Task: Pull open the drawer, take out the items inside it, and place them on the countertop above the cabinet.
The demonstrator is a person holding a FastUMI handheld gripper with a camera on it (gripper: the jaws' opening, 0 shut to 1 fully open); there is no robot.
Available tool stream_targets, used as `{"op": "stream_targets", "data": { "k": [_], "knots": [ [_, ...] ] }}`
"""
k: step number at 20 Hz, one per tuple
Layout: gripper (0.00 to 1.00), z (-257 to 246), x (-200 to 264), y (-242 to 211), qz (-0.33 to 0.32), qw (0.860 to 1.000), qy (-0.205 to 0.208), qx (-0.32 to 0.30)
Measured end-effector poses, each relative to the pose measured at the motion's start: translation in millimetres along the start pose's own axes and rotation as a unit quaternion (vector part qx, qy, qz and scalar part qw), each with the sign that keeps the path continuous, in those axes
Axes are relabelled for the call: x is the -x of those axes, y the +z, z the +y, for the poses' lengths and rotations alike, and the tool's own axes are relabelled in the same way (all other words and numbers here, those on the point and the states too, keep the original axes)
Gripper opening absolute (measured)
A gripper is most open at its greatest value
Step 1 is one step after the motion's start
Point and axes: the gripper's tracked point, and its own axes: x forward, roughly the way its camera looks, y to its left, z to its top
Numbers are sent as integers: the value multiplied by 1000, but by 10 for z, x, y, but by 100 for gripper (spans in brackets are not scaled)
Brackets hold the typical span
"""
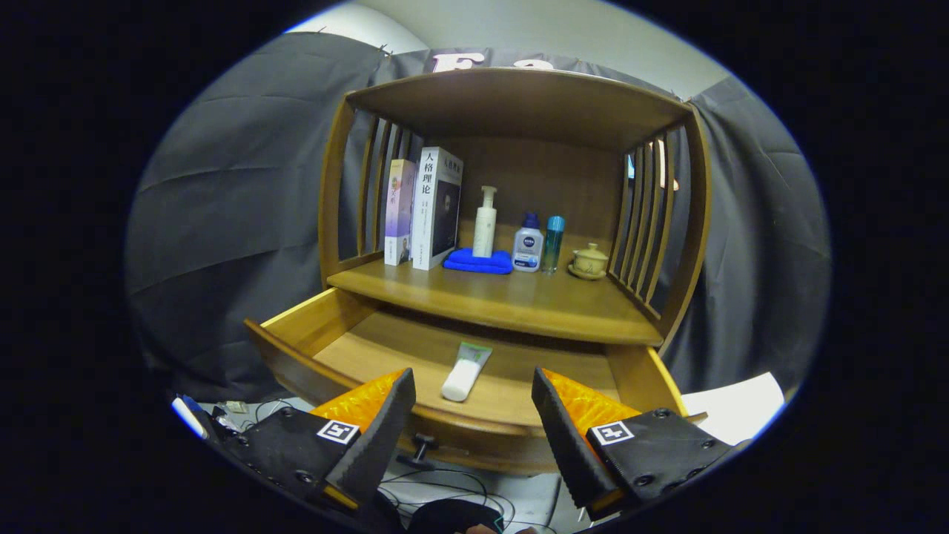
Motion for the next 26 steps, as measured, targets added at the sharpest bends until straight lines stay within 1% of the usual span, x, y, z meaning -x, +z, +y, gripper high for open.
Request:
{"op": "stream_targets", "data": {
  "k": [2,6,9,12,14,16,18,21,23,26],
  "knots": [
    [98,33,-148,81,11,1000,8,1],
    [98,93,-500,153,57,998,38,-9],
    [98,78,-759,158,102,994,47,-15],
    [98,39,-984,103,142,989,43,-13],
    [98,96,-1122,24,173,983,55,-7],
    [98,184,-1236,-105,211,975,75,5],
    [99,222,-1349,-225,239,968,81,13],
    [98,206,-1499,-389,285,955,77,22],
    [98,241,-1596,-457,305,949,79,22],
    [99,298,-1627,-512,332,938,90,43]
  ]
}}
